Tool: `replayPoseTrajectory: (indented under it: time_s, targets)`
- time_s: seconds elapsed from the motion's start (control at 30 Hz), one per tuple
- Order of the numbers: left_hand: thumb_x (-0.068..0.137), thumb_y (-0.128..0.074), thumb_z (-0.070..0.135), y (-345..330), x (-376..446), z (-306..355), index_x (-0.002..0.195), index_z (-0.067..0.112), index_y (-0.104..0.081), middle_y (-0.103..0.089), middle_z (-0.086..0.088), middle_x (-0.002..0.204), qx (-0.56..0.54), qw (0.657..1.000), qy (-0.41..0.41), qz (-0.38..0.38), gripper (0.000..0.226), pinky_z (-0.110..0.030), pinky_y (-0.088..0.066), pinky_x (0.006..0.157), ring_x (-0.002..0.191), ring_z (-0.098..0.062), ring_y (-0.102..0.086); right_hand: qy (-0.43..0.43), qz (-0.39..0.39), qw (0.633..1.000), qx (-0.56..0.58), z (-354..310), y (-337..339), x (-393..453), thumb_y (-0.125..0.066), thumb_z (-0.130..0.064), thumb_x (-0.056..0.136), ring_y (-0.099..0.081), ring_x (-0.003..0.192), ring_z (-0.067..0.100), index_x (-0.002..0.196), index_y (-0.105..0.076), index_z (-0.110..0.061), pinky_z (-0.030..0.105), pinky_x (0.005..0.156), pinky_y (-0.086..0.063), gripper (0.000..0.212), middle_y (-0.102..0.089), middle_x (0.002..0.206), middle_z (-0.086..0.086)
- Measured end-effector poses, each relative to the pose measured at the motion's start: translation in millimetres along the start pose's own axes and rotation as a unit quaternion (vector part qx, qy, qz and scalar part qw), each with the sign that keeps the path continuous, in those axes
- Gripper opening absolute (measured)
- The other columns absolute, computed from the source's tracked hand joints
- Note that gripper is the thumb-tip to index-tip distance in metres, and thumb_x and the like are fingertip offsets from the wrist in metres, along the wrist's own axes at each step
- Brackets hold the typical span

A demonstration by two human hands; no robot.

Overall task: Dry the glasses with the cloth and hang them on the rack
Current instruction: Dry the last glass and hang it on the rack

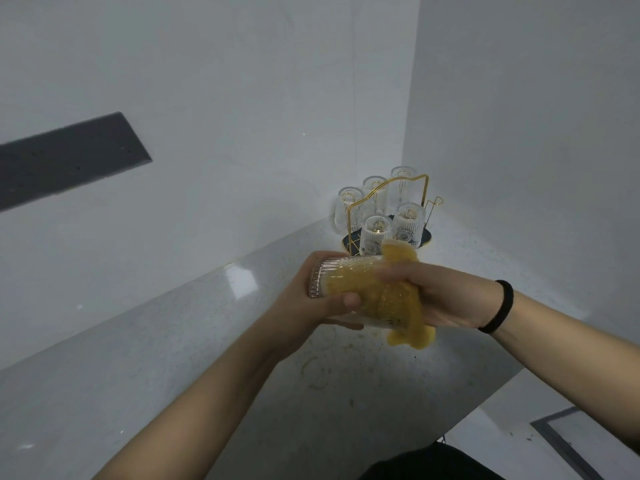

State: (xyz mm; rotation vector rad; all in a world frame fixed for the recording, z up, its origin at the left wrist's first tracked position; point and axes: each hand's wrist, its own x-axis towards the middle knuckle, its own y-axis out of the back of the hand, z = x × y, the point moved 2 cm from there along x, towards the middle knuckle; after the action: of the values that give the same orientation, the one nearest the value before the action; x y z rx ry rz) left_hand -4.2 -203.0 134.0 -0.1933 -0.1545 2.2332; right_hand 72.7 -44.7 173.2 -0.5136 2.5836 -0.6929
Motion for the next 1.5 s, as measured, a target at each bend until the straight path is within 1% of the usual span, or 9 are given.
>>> replayPoseTrajectory:
  time_s: [0.1, 0.23, 0.53, 0.67, 0.83, 1.07, 1.23, 1.43, 1.5]
  targets:
    - [0.054, -0.090, 0.035, -1.9, -1.3, 4.6, 0.121, 0.018, -0.054, -0.066, -0.007, 0.110, -0.035, 0.997, 0.045, -0.045, 0.078, -0.038, -0.059, 0.066, 0.094, -0.029, -0.068, 0.024, 0.015, 0.945, -0.327, -0.1, -16.1, -7.6, -0.049, -0.035, 0.088, -0.061, 0.081, 0.019, 0.114, -0.053, -0.002, 0.036, 0.078, -0.052, 0.043, -0.063, 0.092, 0.007]
    - [0.060, -0.086, 0.048, -2.2, 0.3, 3.0, 0.112, 0.024, -0.070, -0.071, -0.007, 0.106, -0.066, 0.986, 0.119, -0.097, 0.059, -0.036, -0.060, 0.071, 0.092, -0.024, -0.070, 0.086, 0.108, 0.877, -0.461, 6.2, -8.3, -0.8, -0.054, -0.024, 0.091, -0.052, 0.063, -0.022, 0.106, -0.061, -0.009, -0.002, 0.059, -0.040, 0.022, -0.051, 0.073, -0.021]
    - [0.073, -0.081, 0.011, 10.8, 13.8, -14.4, 0.122, 0.024, -0.047, -0.056, -0.009, 0.115, 0.109, 0.993, -0.034, 0.033, 0.061, -0.031, -0.059, 0.066, 0.090, -0.020, -0.069, -0.002, 0.071, 0.996, 0.051, 1.6, 31.9, 23.1, -0.055, -0.020, 0.082, -0.059, 0.101, 0.030, 0.119, -0.053, 0.000, 0.043, 0.097, -0.044, 0.043, -0.059, 0.118, 0.020]
    - [0.065, -0.082, 0.031, 6.7, 14.7, -17.7, 0.125, 0.015, -0.050, -0.062, -0.010, 0.112, -0.011, 0.998, 0.050, 0.028, 0.070, -0.029, -0.057, 0.061, 0.086, -0.022, -0.069, 0.049, 0.003, 0.977, -0.208, 7.0, 27.5, 20.6, -0.060, -0.004, 0.082, -0.058, 0.108, 0.022, 0.118, -0.054, -0.001, 0.030, 0.093, -0.049, 0.036, -0.061, 0.118, 0.015]
    - [0.075, -0.068, 0.044, 5.7, 14.4, -11.7, 0.126, 0.015, -0.056, -0.071, -0.007, 0.102, -0.093, 0.975, 0.201, -0.009, 0.059, -0.030, -0.059, 0.063, 0.084, -0.021, -0.071, 0.043, 0.010, 0.817, -0.575, 6.8, 23.3, 21.1, -0.066, -0.024, 0.082, -0.051, 0.114, 0.005, 0.128, -0.048, -0.024, 0.021, 0.098, -0.042, 0.049, -0.054, 0.126, -0.007]
    - [0.067, -0.078, 0.037, 11.3, 15.5, -8.7, 0.128, 0.026, -0.049, -0.056, -0.007, 0.125, 0.078, 0.995, 0.057, 0.005, 0.069, -0.038, -0.060, 0.079, 0.104, -0.026, -0.065, 0.015, -0.002, 0.990, -0.142, -6.1, 34.5, 14.5, -0.054, 0.000, 0.080, -0.059, 0.109, 0.022, 0.120, -0.054, -0.004, 0.030, 0.091, -0.050, 0.041, -0.063, 0.119, 0.008]
    - [0.069, -0.077, 0.019, 5.5, 12.2, -7.8, 0.119, 0.013, -0.054, -0.060, -0.013, 0.111, -0.013, 1.000, 0.009, 0.009, 0.056, -0.032, -0.058, 0.061, 0.088, -0.026, -0.069, 0.011, -0.098, 0.991, -0.091, 2.3, 20.8, 14.5, -0.048, 0.015, 0.075, -0.047, 0.116, 0.035, 0.134, -0.037, -0.001, 0.051, 0.109, -0.029, 0.062, -0.055, 0.115, 0.016]
    - [0.045, -0.090, 0.054, 5.3, 8.1, -4.7, 0.121, 0.015, -0.056, -0.069, -0.005, 0.103, -0.054, 0.986, 0.149, -0.044, 0.091, -0.028, -0.058, 0.058, 0.083, -0.019, -0.070, 0.118, -0.027, 0.737, -0.665, 10.0, 9.7, 6.3, -0.058, -0.021, 0.088, -0.043, 0.111, 0.004, 0.126, -0.048, -0.013, -0.003, 0.092, -0.026, 0.040, -0.053, 0.125, 0.002]
    - [0.061, -0.080, 0.052, 5.1, 9.1, -2.7, 0.121, 0.017, -0.056, -0.069, -0.007, 0.105, -0.054, 0.981, 0.186, -0.030, 0.074, -0.028, -0.058, 0.058, 0.081, -0.019, -0.071, 0.130, 0.012, 0.745, -0.654, 12.1, 7.6, 8.5, -0.058, -0.021, 0.089, -0.049, 0.110, 0.008, 0.123, -0.053, -0.012, 0.007, 0.097, -0.033, 0.036, -0.057, 0.124, 0.002]
